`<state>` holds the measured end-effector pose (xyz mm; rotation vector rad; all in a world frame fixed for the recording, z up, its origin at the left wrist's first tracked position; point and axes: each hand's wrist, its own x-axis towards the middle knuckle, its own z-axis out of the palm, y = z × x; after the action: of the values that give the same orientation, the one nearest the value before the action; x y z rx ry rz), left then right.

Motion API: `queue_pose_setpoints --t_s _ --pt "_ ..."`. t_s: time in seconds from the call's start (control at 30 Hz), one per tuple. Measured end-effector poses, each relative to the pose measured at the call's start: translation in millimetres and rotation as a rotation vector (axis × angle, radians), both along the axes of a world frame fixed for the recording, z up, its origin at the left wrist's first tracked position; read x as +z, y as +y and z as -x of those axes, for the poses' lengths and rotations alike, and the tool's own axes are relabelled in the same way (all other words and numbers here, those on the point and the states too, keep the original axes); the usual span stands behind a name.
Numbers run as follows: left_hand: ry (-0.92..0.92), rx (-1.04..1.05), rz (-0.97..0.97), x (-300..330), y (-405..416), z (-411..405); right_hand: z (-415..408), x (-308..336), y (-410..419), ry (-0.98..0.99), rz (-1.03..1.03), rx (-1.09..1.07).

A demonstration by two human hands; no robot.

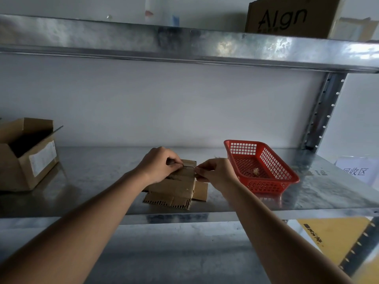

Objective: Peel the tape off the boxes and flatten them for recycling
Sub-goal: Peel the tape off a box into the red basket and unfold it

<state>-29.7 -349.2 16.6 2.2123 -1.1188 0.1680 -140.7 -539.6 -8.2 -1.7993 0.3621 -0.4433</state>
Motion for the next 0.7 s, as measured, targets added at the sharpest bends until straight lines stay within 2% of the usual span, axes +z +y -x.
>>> queue_pose_setpoints --t_s 0.17,0.33,0.7 --pt "-0.031 0.029 -0.008 -2.5 -4.6 3.4 -4.7 -3.9 6.3 0.032 0.224 -0.023" --pt "-0.037 0.026 -0.097 -5.3 -7.4 9.1 -6.9 -3.6 9.9 0.128 0.616 0.001" --pt "0.109 -0.109 -0.091 -5.9 5.1 -11.1 -11.9 -6.8 13.1 0.065 0.511 0.094"
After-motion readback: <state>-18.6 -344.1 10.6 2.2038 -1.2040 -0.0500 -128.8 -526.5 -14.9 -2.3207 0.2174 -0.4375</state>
